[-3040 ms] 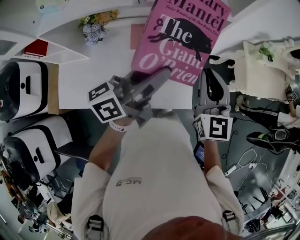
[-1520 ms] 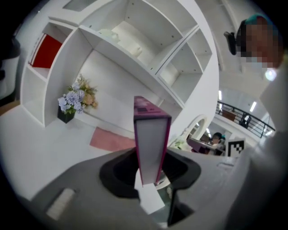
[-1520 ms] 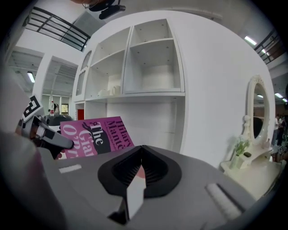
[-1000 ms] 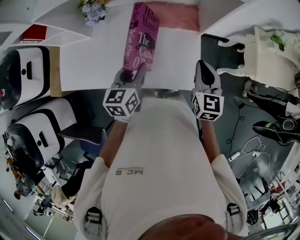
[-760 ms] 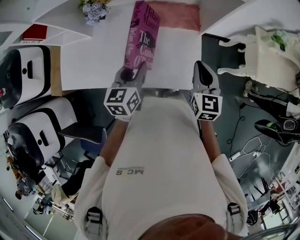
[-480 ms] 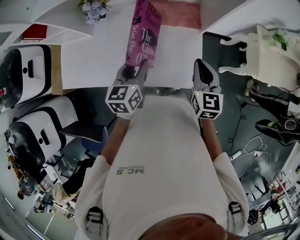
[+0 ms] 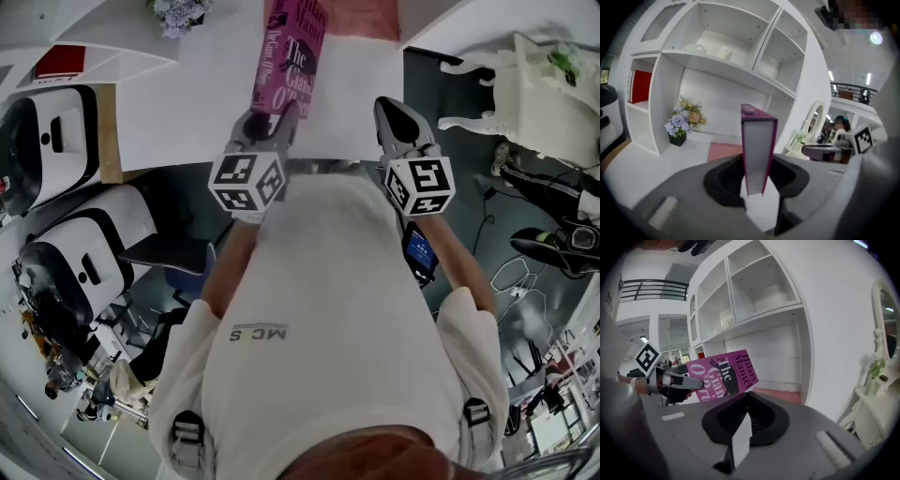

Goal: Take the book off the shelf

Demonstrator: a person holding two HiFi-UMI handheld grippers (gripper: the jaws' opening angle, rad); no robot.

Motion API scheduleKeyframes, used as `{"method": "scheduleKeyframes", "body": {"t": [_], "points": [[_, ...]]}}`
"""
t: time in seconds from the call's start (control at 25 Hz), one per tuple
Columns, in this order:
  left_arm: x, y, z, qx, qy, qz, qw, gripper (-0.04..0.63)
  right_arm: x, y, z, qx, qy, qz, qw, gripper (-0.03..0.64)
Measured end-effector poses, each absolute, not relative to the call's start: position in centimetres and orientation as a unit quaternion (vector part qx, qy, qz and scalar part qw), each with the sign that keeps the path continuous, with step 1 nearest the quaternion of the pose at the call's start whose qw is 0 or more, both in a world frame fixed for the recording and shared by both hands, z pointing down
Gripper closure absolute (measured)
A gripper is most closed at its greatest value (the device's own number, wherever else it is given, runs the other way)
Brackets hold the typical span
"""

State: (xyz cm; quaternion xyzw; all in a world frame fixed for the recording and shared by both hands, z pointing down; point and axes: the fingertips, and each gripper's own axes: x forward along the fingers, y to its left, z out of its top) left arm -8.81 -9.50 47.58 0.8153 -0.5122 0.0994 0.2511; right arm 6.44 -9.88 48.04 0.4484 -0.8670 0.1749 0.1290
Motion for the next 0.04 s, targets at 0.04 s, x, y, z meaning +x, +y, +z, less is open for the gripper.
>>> {"method": "scheduleKeyframes", "body": {"t": [0.04], "points": [[-8.85,-9.58,47.61,0.817,-0.511,0.102,0.248,0.449,6.08,-10.06,47.91,0.44,-0.872,0.17,0.129,0.618]]}}
